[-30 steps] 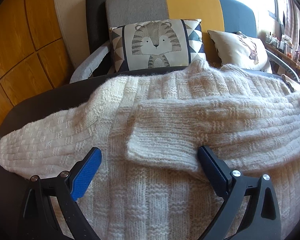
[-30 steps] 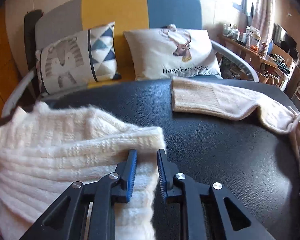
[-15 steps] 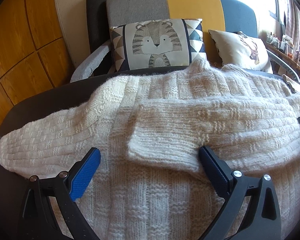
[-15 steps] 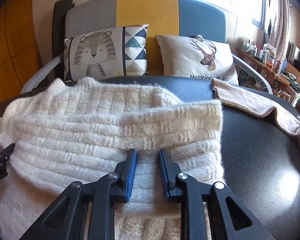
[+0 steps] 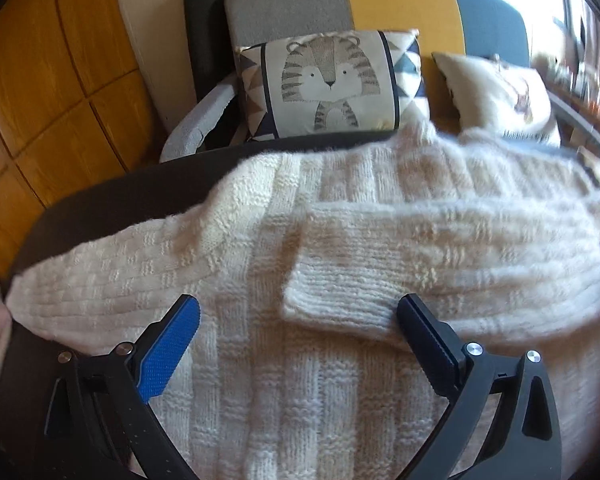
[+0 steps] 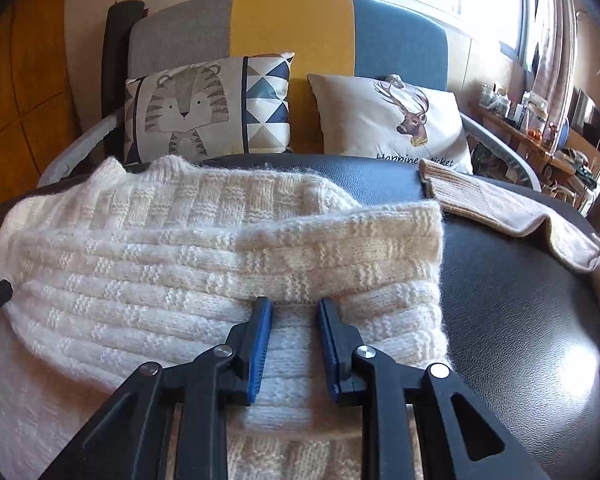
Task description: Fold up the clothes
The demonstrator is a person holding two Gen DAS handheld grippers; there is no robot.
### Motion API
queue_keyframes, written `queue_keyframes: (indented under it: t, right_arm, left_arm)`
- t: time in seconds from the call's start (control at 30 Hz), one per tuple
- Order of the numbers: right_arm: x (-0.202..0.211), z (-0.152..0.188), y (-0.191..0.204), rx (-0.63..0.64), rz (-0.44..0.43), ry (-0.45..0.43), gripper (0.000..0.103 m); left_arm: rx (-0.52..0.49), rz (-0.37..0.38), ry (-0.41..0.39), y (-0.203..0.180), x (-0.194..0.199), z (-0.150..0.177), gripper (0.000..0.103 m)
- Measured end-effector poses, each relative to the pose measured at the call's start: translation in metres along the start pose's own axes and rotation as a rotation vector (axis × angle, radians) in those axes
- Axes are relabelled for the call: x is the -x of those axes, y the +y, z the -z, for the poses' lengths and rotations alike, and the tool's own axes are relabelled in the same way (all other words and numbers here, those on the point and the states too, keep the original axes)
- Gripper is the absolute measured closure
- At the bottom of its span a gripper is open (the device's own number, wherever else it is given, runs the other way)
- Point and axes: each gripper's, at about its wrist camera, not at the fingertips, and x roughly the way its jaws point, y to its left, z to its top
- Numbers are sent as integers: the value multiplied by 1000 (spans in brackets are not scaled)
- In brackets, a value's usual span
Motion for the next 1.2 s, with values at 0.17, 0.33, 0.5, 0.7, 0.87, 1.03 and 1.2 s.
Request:
queue_keyframes:
  t: [0.17,0.33,0.5,0.7,0.87,1.03,1.2]
  right_arm:
    - [3,-4,0,8,4,12,79]
    - [22,-13,8,9,-32,-32,79]
    - [42,-25,64,98,-230,-70,79]
    - [18,-10,102,180,-246,18,79]
    - [11,-4,105,174,-220,14,79]
    - [9,0,113,206,-162,-13,79]
    - [10,0,110,200,-166,-20,79]
  left_arm:
    - [42,36,0,9,-6,8,2]
    - [116,115,31,21,-16,12,1]
    - [109,104,22,18,-16,14,1]
    - [122,118,23,20,-18,16,1]
    - [127,124,21,22,-21,18,1]
    - [150,159,35,29,-23,19,0]
    - [217,227,58,64,-5,24,0]
